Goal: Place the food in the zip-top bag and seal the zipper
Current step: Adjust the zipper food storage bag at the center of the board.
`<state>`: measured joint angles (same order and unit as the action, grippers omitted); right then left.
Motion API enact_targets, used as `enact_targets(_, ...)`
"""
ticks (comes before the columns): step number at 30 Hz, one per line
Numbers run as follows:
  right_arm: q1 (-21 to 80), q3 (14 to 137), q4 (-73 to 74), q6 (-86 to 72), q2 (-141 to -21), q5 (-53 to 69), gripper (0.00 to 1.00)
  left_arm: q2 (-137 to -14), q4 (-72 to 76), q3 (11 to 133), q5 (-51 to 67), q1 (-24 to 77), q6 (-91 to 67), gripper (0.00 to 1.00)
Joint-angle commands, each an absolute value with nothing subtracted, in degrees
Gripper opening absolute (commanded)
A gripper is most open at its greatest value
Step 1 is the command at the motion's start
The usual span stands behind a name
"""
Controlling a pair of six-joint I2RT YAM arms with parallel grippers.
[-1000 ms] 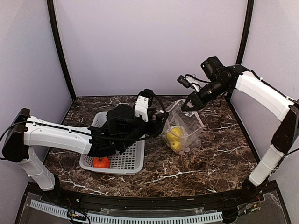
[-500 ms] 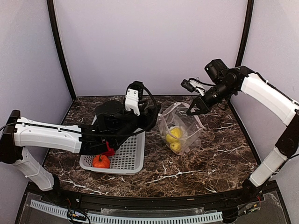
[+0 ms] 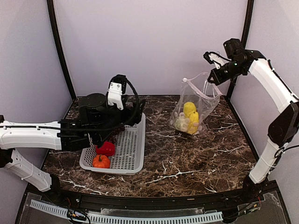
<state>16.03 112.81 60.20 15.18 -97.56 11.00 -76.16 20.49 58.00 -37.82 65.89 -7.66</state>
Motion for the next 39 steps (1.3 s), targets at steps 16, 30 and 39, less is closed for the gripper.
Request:
enact_targets(16,23.60,104.01,60.87,14.01,-96.91,12.32,0.00,-65.62,-16.72,52.74,-38.22,57.94,-23.01,0.75)
enact_targets(30,23.57,92.72,54.11,16.84,-90.12,26.47,0.00,-66.29,-31.86,54.31,-32.76,55.32,-28.15,0.87)
enact_targets(39,23.44,86.36,49.24,17.42,-86.48,28.54,0.00,-70.79,-27.65,54.72,-21.37,44.90,-19.95,0.93)
